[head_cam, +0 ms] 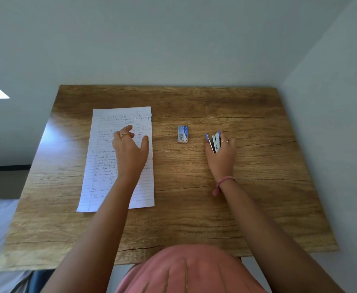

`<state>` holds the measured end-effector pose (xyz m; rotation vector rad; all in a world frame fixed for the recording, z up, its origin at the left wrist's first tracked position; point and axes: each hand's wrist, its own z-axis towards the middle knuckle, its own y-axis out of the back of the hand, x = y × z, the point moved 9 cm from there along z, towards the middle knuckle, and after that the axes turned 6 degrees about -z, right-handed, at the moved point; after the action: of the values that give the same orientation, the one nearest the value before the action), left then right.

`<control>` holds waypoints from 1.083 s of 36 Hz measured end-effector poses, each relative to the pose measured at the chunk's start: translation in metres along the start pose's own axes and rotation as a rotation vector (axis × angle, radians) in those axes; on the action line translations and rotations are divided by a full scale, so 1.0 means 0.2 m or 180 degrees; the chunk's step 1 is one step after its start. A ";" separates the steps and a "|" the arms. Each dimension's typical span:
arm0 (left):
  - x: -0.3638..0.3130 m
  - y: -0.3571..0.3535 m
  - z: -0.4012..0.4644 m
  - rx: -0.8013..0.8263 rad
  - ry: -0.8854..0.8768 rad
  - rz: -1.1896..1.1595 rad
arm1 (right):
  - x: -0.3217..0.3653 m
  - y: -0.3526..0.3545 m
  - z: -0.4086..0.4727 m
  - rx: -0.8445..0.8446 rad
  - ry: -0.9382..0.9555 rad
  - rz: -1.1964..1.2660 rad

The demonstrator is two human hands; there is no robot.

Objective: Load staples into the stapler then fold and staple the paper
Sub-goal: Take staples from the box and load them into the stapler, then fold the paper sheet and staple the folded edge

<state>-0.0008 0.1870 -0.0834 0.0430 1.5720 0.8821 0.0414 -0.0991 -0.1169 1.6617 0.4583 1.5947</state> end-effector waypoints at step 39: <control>0.39 0.38 0.12 0.0476 0.1303 0.0720 | 0.54 -0.41 -0.42 0.1158 0.0464 0.0010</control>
<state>-0.0319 0.2914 -0.1050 0.1576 2.0445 0.9900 -0.0015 0.0542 -0.1094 1.8135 0.8637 1.7172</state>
